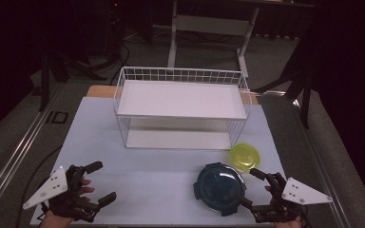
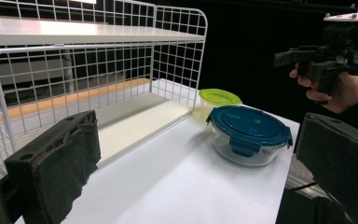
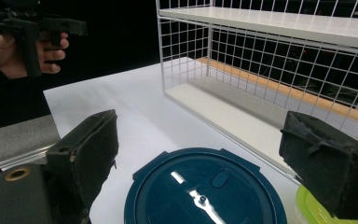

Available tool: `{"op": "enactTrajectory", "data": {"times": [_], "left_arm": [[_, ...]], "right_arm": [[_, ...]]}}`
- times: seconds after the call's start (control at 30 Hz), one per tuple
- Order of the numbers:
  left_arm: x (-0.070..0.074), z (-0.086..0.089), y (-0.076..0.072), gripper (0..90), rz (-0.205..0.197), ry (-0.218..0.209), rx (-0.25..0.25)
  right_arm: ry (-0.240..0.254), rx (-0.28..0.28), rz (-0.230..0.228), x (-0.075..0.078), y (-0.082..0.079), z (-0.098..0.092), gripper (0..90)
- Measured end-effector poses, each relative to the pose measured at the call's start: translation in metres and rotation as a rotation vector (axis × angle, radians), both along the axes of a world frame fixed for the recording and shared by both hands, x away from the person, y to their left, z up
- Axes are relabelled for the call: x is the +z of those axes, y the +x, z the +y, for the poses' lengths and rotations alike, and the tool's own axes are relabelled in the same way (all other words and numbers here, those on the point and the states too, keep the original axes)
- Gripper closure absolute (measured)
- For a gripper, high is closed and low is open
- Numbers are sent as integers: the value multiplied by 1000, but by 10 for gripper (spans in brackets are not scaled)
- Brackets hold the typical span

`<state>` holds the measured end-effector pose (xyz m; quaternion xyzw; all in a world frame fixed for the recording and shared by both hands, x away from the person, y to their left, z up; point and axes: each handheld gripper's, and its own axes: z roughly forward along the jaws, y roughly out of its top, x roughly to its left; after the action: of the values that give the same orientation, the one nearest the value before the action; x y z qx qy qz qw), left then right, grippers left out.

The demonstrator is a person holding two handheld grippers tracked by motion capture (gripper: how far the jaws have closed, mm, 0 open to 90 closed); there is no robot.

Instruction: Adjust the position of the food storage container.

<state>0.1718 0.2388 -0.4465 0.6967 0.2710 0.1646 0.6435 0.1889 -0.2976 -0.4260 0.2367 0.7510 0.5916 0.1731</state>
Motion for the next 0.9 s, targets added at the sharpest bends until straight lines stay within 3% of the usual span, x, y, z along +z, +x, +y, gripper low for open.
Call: {"op": "enactTrajectory", "data": {"times": [0.17,0.4,0.53,0.67,0.77,0.8,0.83,0.9], "left_arm": [[-1,-1,0,0,0,3,-2],[-2,-3,1,0,2,2,-5],[-2,-4,1,0,0,10,-8],[-3,-5,1,0,0,14,-10],[-3,-6,1,0,-1,18,-14],[-3,-6,1,0,-1,18,-14],[-3,-7,0,0,-1,20,-16],[-3,-7,0,0,-5,22,-16]], "right_arm": [[-9,-8,-6,5,-2,-1,110],[-32,-16,32,8,0,-11,143],[-65,-33,60,3,1,-19,250],[-71,-24,110,-8,2,-28,411],[-108,-12,151,-18,3,-31,532],[-108,-12,151,-18,3,-31,532],[-143,-3,178,-26,4,-34,648],[-171,-2,195,-32,5,-36,712]]}}
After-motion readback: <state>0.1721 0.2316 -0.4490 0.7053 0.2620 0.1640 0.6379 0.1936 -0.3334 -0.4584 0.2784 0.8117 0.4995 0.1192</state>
